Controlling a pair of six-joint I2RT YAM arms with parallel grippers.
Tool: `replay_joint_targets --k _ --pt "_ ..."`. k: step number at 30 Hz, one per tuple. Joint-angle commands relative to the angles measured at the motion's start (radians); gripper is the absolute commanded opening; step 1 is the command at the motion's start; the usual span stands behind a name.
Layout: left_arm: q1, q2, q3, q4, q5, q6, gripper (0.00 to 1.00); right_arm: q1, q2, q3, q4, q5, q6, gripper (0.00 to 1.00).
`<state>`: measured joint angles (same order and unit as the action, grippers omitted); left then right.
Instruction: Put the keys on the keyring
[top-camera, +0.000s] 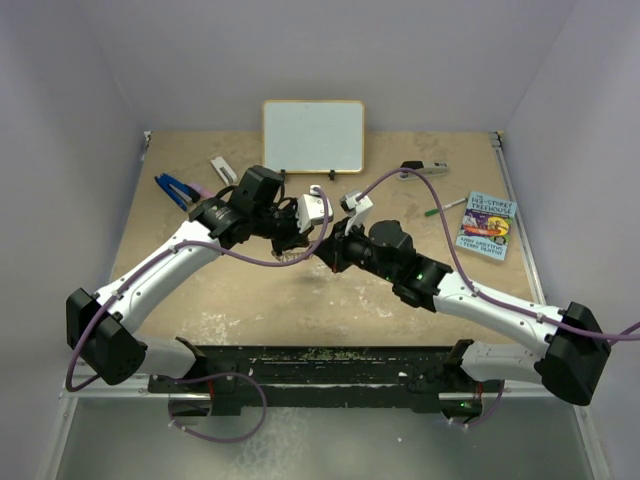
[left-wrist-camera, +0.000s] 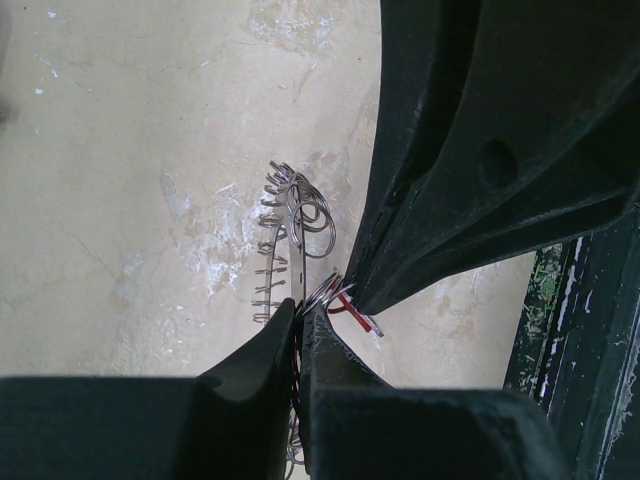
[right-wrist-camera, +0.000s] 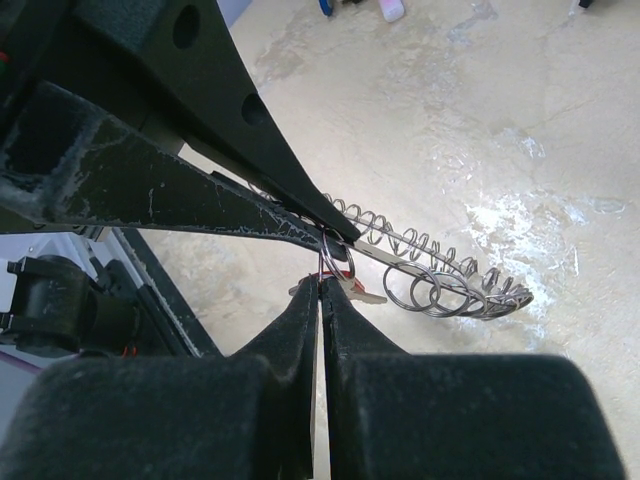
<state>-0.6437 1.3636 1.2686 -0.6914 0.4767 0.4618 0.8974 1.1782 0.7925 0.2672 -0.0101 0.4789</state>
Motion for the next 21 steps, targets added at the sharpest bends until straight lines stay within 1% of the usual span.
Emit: replay_joint_targets --k 1,14,21 --pt "-0.004 -0.043 0.039 0.027 0.033 -0.018 0.03 0.006 -0.015 0.061 0.02 0.04 -0.013 0.0" --pt "-0.004 -0.048 0.033 0.018 0.043 -0.017 0.03 0.006 -0.003 0.065 0.017 0.042 -0.014 0.0" --pt "-0.005 -0.055 0.045 0.008 0.035 -0.014 0.03 0.006 -0.009 0.057 -0.002 0.064 0.02 0.0"
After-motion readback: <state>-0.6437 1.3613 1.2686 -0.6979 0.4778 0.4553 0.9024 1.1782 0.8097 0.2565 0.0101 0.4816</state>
